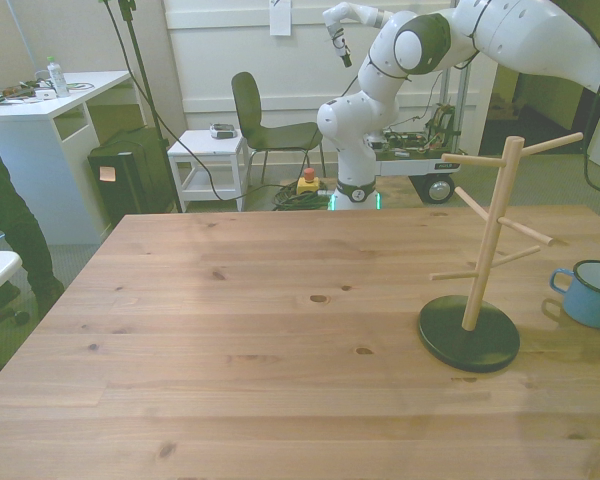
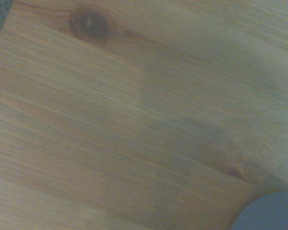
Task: Hang the mug
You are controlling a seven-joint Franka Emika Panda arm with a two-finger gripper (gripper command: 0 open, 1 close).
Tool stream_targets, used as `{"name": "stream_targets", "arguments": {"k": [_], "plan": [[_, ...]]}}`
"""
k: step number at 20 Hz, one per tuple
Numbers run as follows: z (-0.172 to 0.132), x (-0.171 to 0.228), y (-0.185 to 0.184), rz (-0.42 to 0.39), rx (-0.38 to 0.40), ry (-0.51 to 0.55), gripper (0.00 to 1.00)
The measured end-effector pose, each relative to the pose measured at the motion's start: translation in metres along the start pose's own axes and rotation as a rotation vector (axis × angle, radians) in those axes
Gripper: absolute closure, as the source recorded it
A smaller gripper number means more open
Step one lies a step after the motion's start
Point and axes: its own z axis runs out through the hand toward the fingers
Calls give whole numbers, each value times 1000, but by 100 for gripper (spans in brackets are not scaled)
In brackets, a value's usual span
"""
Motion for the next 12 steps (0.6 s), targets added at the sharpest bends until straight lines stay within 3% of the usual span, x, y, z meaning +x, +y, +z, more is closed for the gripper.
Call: {"name": "stream_targets", "arguments": {"k": [12], "plan": [[-4, -7, 5, 7, -43, -14, 100]]}}
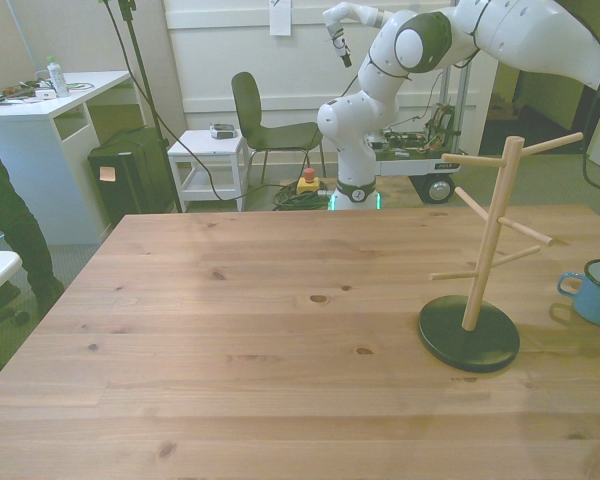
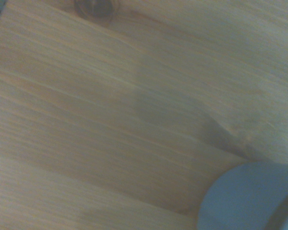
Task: Hang the mug
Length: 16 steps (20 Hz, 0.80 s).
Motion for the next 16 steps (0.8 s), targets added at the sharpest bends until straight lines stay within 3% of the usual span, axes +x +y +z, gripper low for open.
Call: {"name": "stream_targets", "arguments": {"k": [16], "plan": [[0, 0, 21, 9, -50, -6, 100]]}}
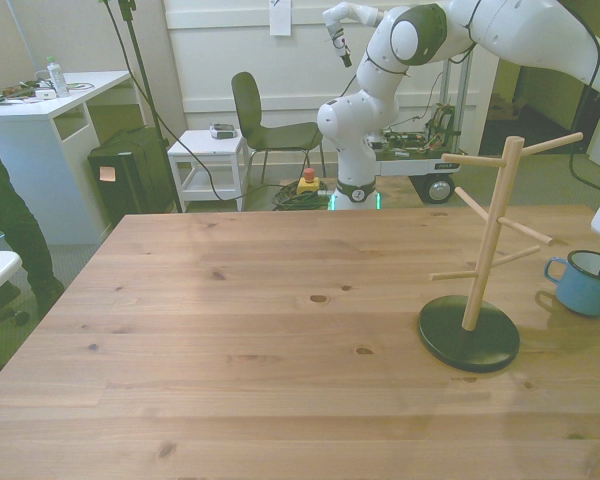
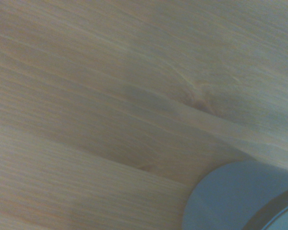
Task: Hang the mug
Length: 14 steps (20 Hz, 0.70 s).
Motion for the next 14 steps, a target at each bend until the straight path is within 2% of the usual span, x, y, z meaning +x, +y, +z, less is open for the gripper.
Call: {"name": "stream_targets", "arguments": {"k": [2, 14], "plan": [[-12, 1, 5, 5, 12, 12, 100], [-138, 8, 46, 56, 147, 107, 100]]}}
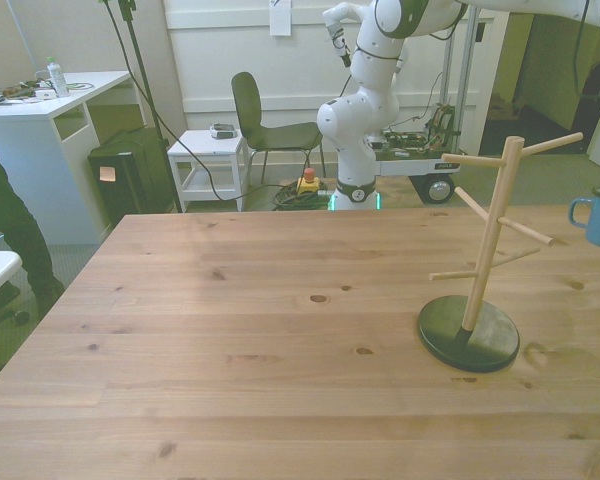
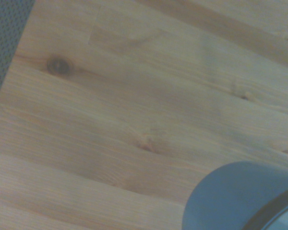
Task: Hang the mug
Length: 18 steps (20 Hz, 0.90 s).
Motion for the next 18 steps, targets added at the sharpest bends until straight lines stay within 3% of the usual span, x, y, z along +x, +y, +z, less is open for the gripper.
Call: {"name": "stream_targets", "arguments": {"k": [10, 18], "plan": [[-85, 39, 20, 76, 99, 39, 100], [-112, 73, 40, 121, 156, 23, 100]]}}
